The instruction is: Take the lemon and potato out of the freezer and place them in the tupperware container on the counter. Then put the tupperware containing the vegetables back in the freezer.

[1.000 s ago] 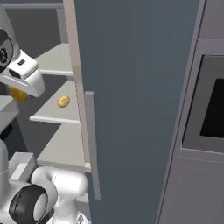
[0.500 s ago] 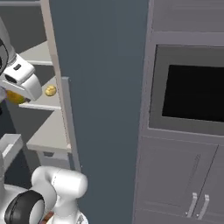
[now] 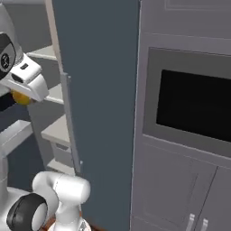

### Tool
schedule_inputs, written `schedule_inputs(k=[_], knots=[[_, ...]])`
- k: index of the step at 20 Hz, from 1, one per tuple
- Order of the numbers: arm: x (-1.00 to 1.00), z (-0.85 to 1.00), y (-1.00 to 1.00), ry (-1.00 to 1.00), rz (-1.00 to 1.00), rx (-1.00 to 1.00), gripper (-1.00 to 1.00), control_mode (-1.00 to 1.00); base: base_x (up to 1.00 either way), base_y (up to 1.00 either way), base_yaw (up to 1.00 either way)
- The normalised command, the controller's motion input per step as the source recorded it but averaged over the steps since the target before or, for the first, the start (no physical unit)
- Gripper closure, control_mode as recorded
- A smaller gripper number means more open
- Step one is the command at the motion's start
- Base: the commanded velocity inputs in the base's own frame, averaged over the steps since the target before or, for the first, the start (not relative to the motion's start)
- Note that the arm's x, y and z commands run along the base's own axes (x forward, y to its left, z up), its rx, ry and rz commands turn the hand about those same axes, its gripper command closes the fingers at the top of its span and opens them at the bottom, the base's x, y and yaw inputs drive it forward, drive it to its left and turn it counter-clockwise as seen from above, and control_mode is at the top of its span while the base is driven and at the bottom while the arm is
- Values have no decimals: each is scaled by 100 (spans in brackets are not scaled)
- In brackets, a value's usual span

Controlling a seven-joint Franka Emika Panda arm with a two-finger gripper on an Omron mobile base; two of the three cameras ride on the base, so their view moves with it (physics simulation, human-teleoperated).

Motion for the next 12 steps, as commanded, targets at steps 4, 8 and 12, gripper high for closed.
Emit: schedule_inputs(k=[4, 8, 12], knots=[[0, 0, 0, 0, 0, 0, 100, 100, -70, 0, 82], [0, 0, 0, 0, 0, 0, 100, 100, -58, 12, 88], [0, 0, 0, 0, 0, 0, 100, 100, -49, 25, 86]])
